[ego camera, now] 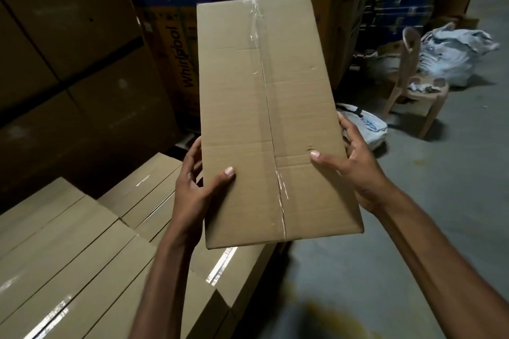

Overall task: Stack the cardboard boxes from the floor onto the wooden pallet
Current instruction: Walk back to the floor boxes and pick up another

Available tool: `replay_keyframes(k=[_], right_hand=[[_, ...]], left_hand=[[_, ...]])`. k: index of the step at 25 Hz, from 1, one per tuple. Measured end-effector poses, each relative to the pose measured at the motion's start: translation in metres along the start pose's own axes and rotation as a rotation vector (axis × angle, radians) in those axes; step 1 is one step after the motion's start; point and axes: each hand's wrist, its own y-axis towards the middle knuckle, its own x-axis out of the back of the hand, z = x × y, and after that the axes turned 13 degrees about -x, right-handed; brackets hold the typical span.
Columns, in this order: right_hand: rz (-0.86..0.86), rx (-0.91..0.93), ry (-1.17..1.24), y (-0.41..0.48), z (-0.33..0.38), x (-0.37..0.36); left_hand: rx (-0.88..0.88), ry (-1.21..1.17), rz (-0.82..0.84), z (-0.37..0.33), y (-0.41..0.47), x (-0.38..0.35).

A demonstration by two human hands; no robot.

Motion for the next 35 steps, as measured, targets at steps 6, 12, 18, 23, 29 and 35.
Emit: replay_keyframes(k=[6,12,18,23,29,35], right_hand=[[0.086,-0.074,-0.130,0.088,0.020,0.016],[0.123,-0.145,-0.210,0.197,0.021,0.055],[0.259,-0.321,-0.270,0.327,0.040,0.106],[0.350,-0.508,-0.463,0.438,0.057,0.112],[0.477,-0.602,-0.601,0.557,0.044,0.065],[0.550,-0.537,-0.634,0.634,0.049,0.019]], left_hand=[[0.057,-0.116,0.109,0.014,0.087,-0.027],[0.178,-0.051,0.117,0.040,0.164,-0.084],[0.310,0.017,-0.103,0.094,0.229,-0.153],[0.524,0.078,-0.196,0.120,0.294,-0.190],[0.682,0.121,-0.302,0.154,0.368,-0.187],[0.634,0.136,-0.396,0.193,0.420,-0.161]])
